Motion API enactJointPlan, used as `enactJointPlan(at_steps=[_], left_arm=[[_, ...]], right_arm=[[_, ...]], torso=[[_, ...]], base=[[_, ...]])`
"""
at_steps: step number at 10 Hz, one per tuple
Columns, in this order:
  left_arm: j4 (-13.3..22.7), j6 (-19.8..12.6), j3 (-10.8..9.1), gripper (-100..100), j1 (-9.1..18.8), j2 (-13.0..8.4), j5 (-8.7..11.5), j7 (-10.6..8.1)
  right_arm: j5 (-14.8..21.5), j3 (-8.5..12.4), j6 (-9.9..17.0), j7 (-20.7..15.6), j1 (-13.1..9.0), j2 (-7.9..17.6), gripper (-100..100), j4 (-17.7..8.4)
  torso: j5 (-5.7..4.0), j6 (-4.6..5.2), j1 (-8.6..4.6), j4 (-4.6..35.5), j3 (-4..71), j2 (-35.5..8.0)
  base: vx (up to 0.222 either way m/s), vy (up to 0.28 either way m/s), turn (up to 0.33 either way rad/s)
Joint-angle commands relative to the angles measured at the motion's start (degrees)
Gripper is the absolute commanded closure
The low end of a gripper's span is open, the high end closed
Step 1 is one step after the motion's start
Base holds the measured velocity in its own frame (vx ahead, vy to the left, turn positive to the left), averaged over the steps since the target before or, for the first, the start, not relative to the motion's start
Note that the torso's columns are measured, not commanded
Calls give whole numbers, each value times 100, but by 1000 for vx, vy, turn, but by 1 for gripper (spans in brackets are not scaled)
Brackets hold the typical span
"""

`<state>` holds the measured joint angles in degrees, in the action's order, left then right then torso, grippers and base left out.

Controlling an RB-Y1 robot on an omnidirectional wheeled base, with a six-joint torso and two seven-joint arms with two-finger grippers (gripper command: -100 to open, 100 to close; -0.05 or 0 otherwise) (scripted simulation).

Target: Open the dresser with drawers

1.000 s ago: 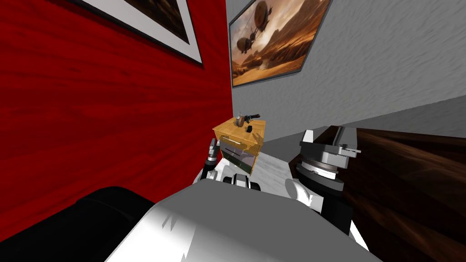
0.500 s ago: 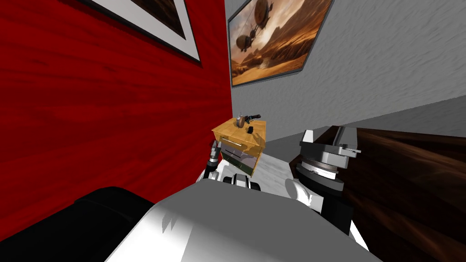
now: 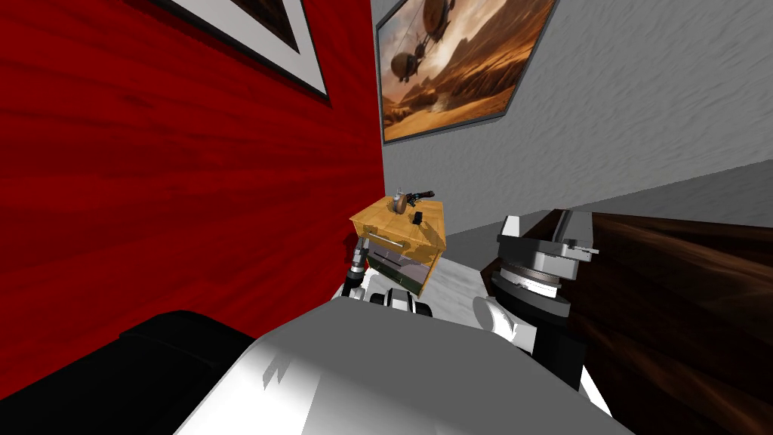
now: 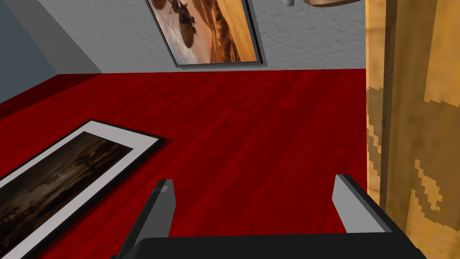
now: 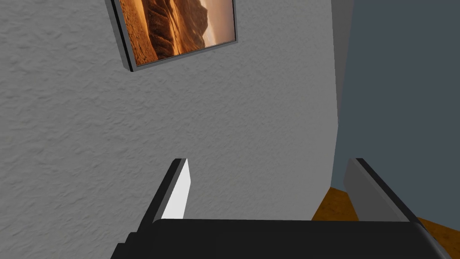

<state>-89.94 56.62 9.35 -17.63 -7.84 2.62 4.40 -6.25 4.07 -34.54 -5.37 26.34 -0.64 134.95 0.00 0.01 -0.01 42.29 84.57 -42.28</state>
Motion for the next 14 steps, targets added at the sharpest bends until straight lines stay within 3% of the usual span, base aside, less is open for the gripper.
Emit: enactJointPlan(at_steps=[1, 10, 14], left_arm=[[389, 219, 46, -100, 88, 17, -3, 67], [1584, 802, 165, -100, 358, 66, -16, 236], [2311, 1194, 245, -100, 541, 84, -25, 351]], right_arm=[[0, 0, 0, 0, 0, 0, 0, 0], [0, 0, 0, 0, 0, 0, 0, 0], [0, 0, 0, 0, 0, 0, 0, 0]], torso=[[-1, -2, -2, 1, -4, -7], [-1, 0, -2, 0, 1, 2], [2, -2, 3, 0, -2, -5]], base=[[53, 58, -49], [52, 45, -39], [60, 58, -50]])
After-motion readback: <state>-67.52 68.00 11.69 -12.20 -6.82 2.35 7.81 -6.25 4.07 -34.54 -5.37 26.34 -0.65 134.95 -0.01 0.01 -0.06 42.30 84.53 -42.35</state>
